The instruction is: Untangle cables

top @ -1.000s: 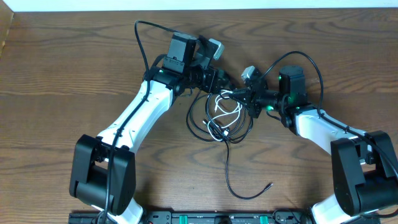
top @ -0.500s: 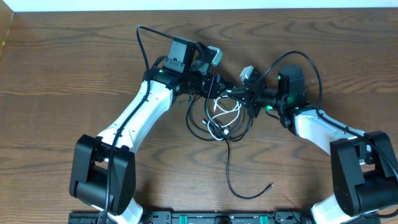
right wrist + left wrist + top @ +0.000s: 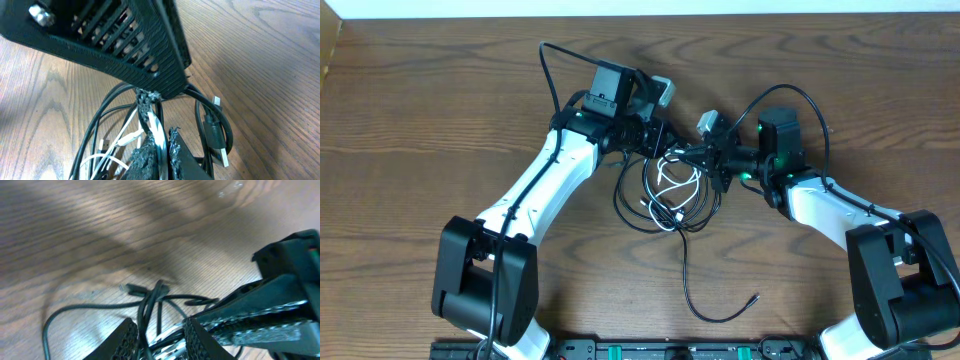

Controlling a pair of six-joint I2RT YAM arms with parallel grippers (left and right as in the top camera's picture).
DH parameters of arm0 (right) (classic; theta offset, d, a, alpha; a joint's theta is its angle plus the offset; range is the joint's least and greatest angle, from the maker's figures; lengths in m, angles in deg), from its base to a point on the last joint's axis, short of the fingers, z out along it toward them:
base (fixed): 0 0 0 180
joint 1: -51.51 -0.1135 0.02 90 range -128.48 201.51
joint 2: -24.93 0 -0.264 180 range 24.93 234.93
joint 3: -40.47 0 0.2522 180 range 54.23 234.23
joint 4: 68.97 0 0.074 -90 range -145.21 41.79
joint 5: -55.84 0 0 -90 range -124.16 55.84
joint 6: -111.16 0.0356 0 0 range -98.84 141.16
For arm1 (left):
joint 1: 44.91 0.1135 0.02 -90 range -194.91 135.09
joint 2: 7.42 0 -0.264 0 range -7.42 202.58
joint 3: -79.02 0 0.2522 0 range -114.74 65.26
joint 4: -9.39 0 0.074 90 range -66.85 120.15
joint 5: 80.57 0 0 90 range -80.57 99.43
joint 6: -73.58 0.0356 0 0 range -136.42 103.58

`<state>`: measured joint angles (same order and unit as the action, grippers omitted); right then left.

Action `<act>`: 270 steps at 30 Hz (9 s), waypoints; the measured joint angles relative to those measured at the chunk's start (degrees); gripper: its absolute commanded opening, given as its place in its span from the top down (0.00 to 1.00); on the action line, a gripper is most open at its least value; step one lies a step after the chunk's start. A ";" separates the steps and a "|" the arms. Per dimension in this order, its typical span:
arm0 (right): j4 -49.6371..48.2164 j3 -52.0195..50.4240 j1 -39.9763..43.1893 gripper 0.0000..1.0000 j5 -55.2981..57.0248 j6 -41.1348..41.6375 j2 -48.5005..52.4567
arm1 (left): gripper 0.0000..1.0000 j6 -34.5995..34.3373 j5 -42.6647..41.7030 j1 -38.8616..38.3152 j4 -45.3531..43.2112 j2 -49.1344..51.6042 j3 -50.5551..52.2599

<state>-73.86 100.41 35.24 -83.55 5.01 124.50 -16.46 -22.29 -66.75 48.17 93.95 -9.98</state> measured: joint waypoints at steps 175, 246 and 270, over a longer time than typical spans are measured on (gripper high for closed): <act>4.28 -0.46 0.35 0.99 21.16 1.62 -8.79 | 0.37 -0.15 2.29 0.00 -1.25 0.00 0.00; -1.75 -0.48 0.74 0.01 38.86 1.29 -8.85 | 0.92 14.91 -8.09 0.00 3.93 -0.02 0.00; 5.51 -0.48 2.23 0.05 20.31 3.17 -8.87 | 0.92 12.00 2.71 0.00 -4.50 -0.02 0.02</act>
<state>-68.35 99.93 37.47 -63.24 8.18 115.62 -4.46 -19.58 -66.75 43.66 93.92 -9.96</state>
